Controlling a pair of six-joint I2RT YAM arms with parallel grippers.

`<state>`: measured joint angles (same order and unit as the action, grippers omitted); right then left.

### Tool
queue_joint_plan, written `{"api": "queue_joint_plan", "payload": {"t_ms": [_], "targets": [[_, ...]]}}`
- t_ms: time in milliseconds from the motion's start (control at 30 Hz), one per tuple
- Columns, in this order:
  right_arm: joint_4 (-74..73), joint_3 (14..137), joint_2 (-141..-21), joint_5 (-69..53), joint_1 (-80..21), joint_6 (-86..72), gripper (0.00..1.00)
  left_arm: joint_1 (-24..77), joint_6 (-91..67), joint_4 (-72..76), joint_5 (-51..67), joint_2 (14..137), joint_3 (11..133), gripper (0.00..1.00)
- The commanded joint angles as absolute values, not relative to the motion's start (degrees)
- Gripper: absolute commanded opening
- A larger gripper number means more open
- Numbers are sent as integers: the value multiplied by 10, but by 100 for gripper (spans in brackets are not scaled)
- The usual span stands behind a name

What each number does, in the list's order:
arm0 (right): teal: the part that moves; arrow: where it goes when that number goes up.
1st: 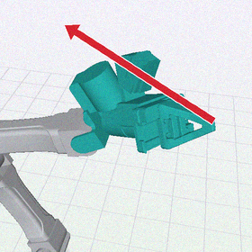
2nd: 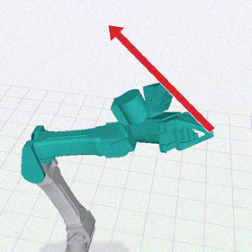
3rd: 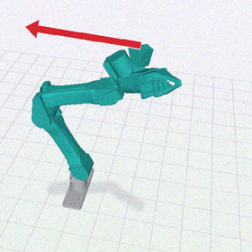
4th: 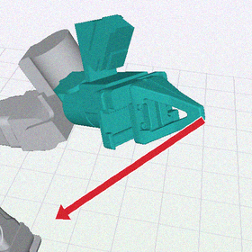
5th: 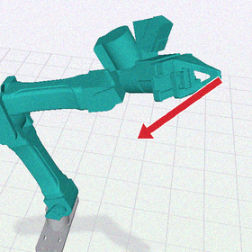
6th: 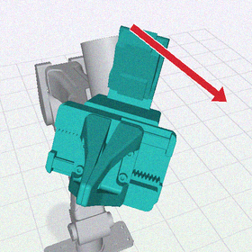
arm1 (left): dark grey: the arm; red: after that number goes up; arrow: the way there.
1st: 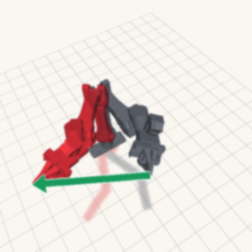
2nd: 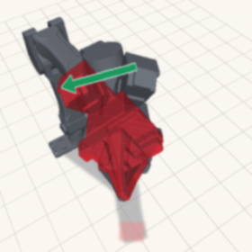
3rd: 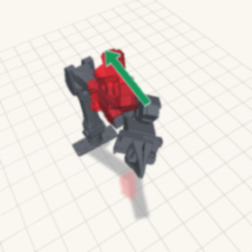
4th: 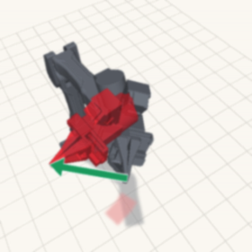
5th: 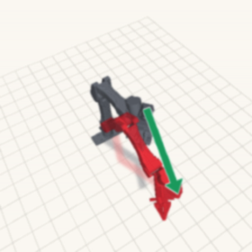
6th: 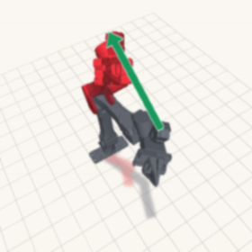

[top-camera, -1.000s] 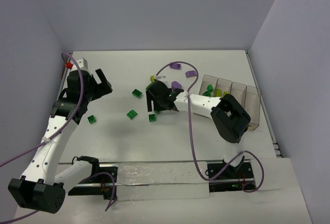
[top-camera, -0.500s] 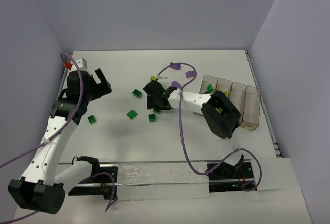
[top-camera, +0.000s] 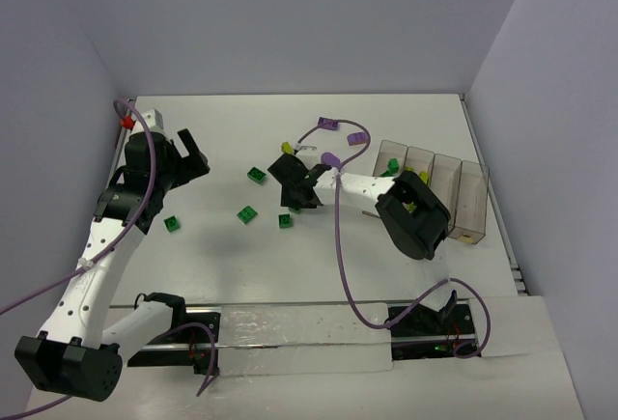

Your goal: Sort the legos into containers by color

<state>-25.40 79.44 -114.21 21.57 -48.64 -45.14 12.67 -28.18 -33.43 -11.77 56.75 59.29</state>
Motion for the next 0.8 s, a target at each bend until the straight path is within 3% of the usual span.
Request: {"api": "queue_joint_plan", "payload": {"t_ms": [0,233,467,767], "targets": [[-261,801,-1136,224,-491,-454,64,128,-277,-327,-120,557,600,99],[-264,802,-1140,221,-499,-453,63,128,-277,-326,-120,556,600,99],[-264,806,-1116,232,-501,-444,43,129,-276,-325,-119,555,599,99],[-280,809,-1011,298,-474,-400,28,128,-274,-328,-121,555,604,99]]}}
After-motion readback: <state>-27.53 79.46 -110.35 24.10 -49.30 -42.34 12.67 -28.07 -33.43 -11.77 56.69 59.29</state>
